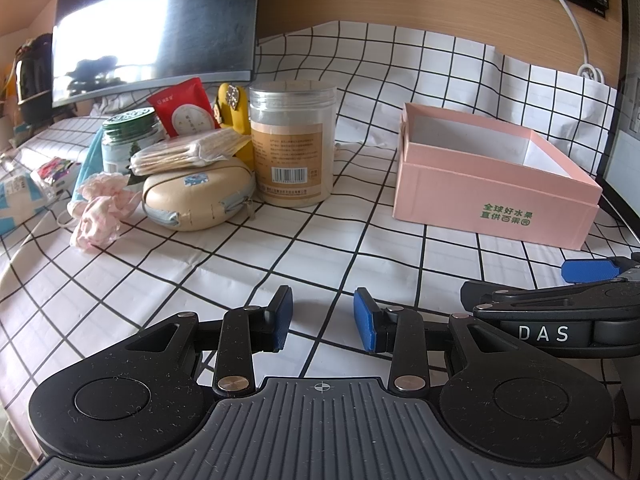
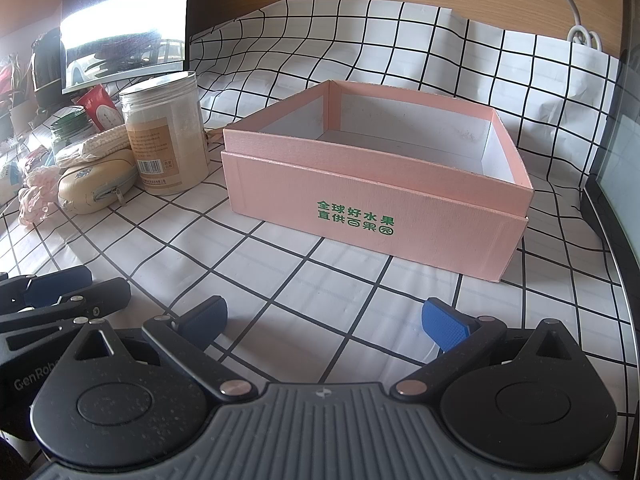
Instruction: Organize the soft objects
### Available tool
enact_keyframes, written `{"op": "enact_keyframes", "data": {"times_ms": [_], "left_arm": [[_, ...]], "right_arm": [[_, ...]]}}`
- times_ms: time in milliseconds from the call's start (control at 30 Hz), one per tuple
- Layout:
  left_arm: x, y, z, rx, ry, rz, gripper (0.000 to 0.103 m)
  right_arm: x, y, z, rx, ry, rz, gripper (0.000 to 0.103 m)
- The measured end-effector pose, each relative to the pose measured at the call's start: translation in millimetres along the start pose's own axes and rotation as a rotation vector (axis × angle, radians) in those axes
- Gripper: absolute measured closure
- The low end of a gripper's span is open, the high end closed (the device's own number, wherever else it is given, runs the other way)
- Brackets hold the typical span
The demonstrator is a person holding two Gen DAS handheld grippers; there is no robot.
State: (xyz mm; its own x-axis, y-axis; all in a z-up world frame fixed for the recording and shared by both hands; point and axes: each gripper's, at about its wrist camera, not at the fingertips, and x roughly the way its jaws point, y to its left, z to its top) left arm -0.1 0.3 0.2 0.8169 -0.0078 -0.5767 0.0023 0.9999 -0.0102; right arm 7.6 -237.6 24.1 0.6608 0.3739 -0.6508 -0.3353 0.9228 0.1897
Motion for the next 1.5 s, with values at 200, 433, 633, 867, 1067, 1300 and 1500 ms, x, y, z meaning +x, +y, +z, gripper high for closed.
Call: {"op": "enact_keyframes", "data": {"times_ms": [200, 433, 633, 867, 1067, 1300, 1500], "left_arm": [[0.0, 0.0, 0.0, 0.000, 0.000, 0.000, 0.065], [0.0, -0.1, 0.1, -0.001, 0.000, -0.001, 0.065], [-0.1, -0.6, 0.0, -0.001, 0.001, -0.002, 0.065], [-0.3, 3.2, 2.0, 0.009, 0.010, -0.010, 0.065], [5.6, 29.0, 20.0, 0.001, 0.125, -0.157, 0.073], [13.2, 108.2, 46.9, -0.169, 0.295, -0.465, 0.079], [-22.9, 218.9, 87.6, 0.119, 0.077, -0.164, 0.078]], "right_arm": [[0.0, 0.0, 0.0, 0.000, 0.000, 0.000, 0.000], [0.0, -0.1, 0.0, 0.000, 0.000, 0.000, 0.000], [0.0, -0.3, -0.1, 0.000, 0.000, 0.000, 0.000], [0.3, -0.5, 1.6, 0.002, 0.013, -0.001, 0.000], [11.5, -1.6, 27.6, -0.018, 0.207, 0.016, 0.000], [13.1, 11.4, 34.0, -0.018, 0.260, 0.010, 0.000], [-1.6, 54.0, 53.0, -0.107, 0.230, -0.031, 0.000]]}}
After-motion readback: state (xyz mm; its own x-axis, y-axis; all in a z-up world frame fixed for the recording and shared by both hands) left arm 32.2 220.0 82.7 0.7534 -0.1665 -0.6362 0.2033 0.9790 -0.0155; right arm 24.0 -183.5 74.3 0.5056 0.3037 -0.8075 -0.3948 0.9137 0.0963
